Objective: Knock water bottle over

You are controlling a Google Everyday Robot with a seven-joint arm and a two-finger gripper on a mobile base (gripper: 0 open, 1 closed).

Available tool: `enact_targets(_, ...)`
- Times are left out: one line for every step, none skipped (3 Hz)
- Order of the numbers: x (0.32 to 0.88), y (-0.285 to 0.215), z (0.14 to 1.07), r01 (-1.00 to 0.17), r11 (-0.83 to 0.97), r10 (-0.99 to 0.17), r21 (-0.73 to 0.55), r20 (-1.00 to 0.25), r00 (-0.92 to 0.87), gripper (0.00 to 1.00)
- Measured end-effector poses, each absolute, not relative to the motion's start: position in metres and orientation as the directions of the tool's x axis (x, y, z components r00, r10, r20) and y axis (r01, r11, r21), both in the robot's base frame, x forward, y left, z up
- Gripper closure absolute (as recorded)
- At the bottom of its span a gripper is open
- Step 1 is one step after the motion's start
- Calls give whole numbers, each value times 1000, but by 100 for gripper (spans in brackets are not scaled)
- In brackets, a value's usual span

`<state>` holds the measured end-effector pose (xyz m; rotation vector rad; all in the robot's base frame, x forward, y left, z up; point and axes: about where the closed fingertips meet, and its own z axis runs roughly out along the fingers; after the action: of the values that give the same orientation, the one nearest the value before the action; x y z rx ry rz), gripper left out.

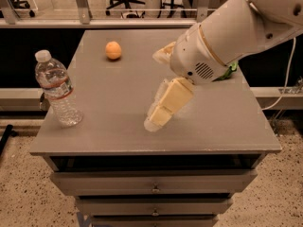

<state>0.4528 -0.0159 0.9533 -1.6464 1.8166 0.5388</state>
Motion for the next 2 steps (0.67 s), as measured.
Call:
enact_targets(452,-2,951,-987,127,-705,-101,-709,-18,0)
enact_targets(452,22,945,-990,101,-656,-102,-754,11,0)
